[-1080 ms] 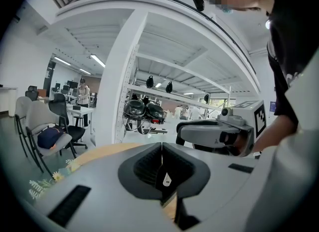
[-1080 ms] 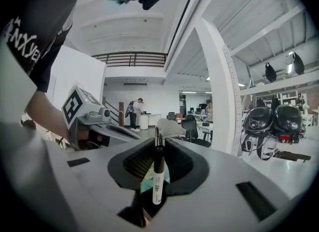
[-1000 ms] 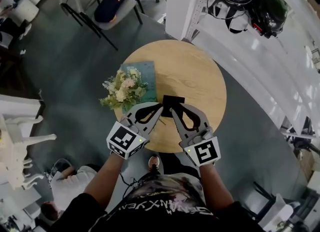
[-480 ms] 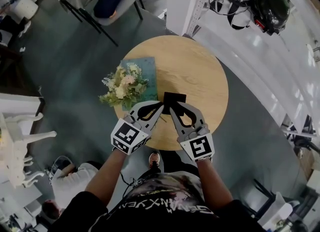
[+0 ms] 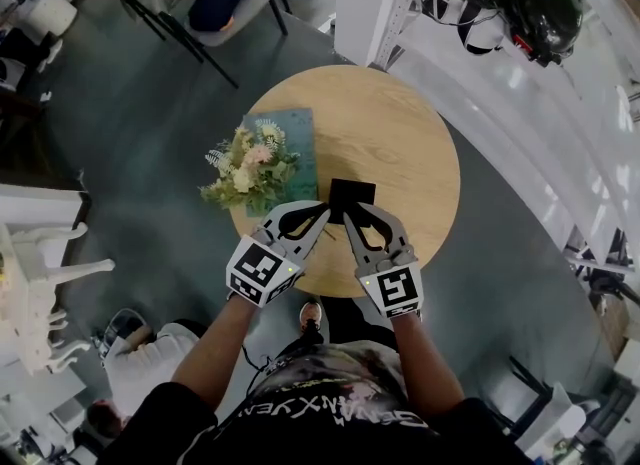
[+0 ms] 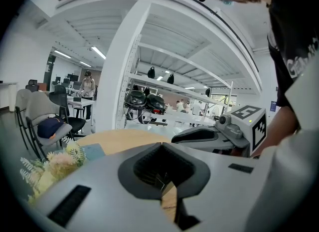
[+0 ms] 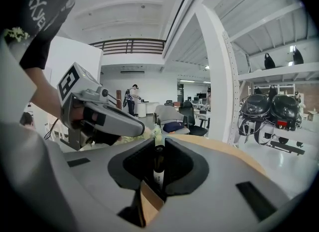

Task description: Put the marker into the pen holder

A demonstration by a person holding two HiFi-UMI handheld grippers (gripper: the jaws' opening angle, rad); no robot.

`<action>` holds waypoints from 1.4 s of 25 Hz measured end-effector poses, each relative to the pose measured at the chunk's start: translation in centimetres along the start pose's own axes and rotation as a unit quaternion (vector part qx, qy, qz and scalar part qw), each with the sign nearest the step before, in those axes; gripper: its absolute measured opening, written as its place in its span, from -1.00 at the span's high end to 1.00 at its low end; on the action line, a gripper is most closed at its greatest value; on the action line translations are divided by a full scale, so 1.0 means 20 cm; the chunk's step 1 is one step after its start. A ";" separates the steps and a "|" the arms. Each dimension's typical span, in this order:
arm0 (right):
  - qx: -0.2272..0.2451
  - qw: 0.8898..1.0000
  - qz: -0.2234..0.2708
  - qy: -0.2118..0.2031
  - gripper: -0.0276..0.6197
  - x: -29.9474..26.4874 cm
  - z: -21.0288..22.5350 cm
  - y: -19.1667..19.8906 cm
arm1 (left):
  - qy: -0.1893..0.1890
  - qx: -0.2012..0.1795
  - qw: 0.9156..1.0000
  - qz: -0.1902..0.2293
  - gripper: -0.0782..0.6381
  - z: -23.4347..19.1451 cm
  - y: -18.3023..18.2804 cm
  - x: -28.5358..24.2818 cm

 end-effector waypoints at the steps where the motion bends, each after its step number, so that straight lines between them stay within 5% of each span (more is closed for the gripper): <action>1: -0.001 1.000 -0.002 0.002 0.72 0.00 0.00 0.01 | 0.000 0.001 1.000 -0.001 0.72 0.00 0.01 0.00; 18: -0.036 0.999 -0.028 0.015 0.71 0.03 0.02 0.09 | 0.004 0.003 1.000 -0.011 0.72 0.05 0.04 -0.02; 35: -0.022 1.000 0.017 0.005 0.55 0.12 0.01 -0.04 | -0.004 -0.014 1.000 0.001 0.72 0.10 -0.05 0.03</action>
Point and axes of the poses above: the fingertips, and each gripper's own axes: x backward along the fingers, z to its right, y out of its underside, the point moved 9 cm from there along x, backward along the fingers, and after that the axes turned 6 degrees about -x, right-handed, at the moved point
